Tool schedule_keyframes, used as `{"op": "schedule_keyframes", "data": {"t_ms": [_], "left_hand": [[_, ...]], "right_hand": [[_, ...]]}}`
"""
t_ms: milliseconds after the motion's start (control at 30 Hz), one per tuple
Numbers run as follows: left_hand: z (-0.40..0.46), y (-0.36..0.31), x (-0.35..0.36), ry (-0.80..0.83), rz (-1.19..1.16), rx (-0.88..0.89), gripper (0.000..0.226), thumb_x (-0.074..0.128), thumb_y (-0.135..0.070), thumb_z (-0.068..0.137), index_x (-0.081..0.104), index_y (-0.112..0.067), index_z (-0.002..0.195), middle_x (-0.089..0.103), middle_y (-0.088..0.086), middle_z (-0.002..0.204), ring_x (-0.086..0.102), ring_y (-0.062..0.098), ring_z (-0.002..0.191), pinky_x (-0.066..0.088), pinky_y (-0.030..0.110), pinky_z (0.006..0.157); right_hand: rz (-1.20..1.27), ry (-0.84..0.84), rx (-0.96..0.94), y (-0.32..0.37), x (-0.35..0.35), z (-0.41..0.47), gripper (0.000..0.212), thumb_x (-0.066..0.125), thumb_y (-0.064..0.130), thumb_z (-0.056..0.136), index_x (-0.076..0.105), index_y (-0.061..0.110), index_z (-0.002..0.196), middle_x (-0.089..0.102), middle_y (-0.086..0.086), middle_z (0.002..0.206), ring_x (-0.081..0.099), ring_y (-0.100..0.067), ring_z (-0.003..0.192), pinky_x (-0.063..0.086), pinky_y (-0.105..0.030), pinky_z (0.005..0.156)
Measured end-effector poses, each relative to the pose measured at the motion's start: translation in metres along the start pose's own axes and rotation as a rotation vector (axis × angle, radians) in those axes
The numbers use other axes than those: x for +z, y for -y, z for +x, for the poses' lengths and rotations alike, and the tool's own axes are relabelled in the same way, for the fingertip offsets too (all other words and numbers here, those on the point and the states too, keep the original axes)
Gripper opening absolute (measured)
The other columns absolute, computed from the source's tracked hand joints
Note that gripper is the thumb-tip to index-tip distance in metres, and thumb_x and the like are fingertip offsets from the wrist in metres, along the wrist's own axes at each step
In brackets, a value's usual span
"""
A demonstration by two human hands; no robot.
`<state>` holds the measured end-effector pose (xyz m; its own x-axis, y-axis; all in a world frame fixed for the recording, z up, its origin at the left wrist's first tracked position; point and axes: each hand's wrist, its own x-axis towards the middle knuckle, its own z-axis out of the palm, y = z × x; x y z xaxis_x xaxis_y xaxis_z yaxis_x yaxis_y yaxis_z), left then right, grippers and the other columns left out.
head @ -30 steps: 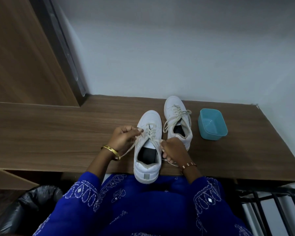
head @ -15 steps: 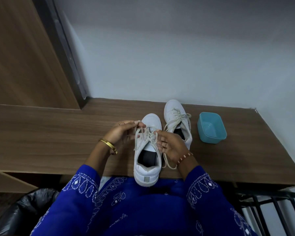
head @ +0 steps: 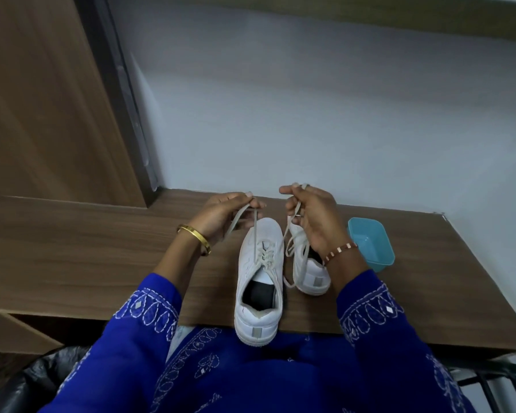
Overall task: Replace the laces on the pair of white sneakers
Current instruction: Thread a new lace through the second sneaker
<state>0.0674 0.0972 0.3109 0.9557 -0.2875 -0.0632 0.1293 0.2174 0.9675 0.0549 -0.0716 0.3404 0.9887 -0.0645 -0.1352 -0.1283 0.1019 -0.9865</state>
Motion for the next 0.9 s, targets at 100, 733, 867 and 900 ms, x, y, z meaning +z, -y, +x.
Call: {"op": "schedule_keyframes", "data": {"t_ms": [100, 733, 867, 900], "left_hand": [[0.006, -0.013, 0.005, -0.035, 0.033, 0.001, 0.025, 0.048, -0.023, 0.094, 0.058, -0.012, 0.073, 0.071, 0.002, 0.08, 0.067, 0.016, 0.072, 0.052, 0.031, 0.072], [0.03, -0.032, 0.017, -0.317, 0.512, 0.245, 0.022, 0.05, -0.033, 0.093, 0.055, -0.013, 0.09, 0.058, 0.0, 0.089, 0.056, 0.013, 0.076, 0.044, 0.019, 0.065], [0.019, 0.001, 0.018, -0.15, 0.668, 0.074, 0.03, 0.043, -0.034, 0.096, 0.06, -0.01, 0.091, 0.061, 0.003, 0.086, 0.055, 0.009, 0.067, 0.043, 0.021, 0.061], [0.016, 0.008, 0.019, -0.077, 0.699, 0.05, 0.033, 0.041, -0.033, 0.097, 0.063, -0.009, 0.089, 0.062, 0.001, 0.084, 0.056, 0.007, 0.067, 0.043, 0.018, 0.062]], "right_hand": [[-0.107, 0.049, -0.078, 0.013, 0.002, 0.0, 0.027, 0.044, 0.017, 0.097, 0.068, 0.016, 0.085, 0.048, 0.004, 0.052, 0.041, -0.007, 0.048, 0.032, -0.016, 0.047], [-0.37, 0.066, -0.21, 0.04, 0.014, 0.004, 0.025, 0.053, 0.016, 0.093, 0.067, 0.011, 0.073, 0.051, 0.001, 0.052, 0.043, -0.002, 0.037, 0.033, -0.011, 0.038], [-0.329, 0.046, -0.257, 0.054, 0.012, 0.012, 0.027, 0.051, 0.016, 0.094, 0.066, 0.01, 0.073, 0.05, 0.001, 0.052, 0.043, -0.006, 0.04, 0.032, -0.014, 0.04], [-0.331, 0.045, -0.26, 0.055, 0.012, 0.014, 0.027, 0.051, 0.016, 0.094, 0.066, 0.01, 0.073, 0.05, 0.0, 0.052, 0.043, -0.006, 0.04, 0.032, -0.015, 0.04]]}}
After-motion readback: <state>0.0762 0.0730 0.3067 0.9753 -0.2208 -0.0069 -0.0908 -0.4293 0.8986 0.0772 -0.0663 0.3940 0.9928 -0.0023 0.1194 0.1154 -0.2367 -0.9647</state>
